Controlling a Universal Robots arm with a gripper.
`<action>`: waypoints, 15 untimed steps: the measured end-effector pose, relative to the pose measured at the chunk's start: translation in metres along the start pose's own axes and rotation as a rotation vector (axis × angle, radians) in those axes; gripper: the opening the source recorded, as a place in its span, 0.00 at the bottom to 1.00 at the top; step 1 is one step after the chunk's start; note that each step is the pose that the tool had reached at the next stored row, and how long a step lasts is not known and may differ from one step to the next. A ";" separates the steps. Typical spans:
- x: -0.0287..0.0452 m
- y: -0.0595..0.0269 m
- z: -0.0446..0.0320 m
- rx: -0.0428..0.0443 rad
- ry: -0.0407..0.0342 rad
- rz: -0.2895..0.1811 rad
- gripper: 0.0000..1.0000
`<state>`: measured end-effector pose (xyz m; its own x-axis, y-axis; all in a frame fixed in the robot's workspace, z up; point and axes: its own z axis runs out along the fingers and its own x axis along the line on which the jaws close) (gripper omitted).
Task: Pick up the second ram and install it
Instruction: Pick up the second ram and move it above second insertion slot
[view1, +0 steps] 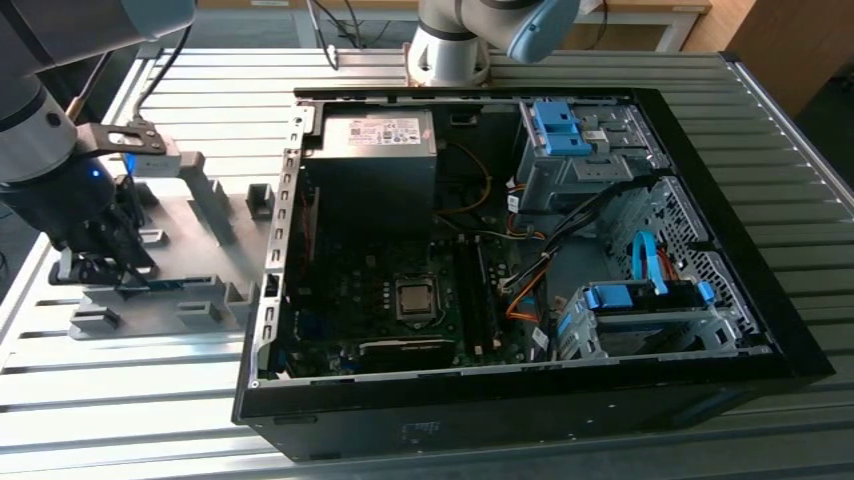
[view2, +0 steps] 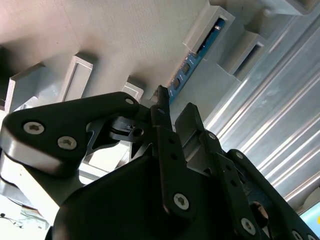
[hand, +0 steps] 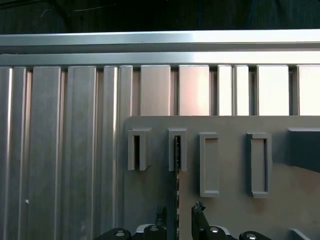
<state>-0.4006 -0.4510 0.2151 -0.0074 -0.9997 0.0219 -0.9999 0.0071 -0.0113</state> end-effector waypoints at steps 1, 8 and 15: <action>0.0004 0.0004 0.0007 -0.0001 0.0001 0.000 0.33; 0.0006 0.0029 0.0083 0.0000 0.0000 0.000 0.33; 0.0004 0.0034 0.0177 -0.0001 0.0000 -0.003 0.33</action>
<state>-0.4038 -0.4518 0.1973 -0.0042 -0.9998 0.0219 -0.9999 0.0040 -0.0111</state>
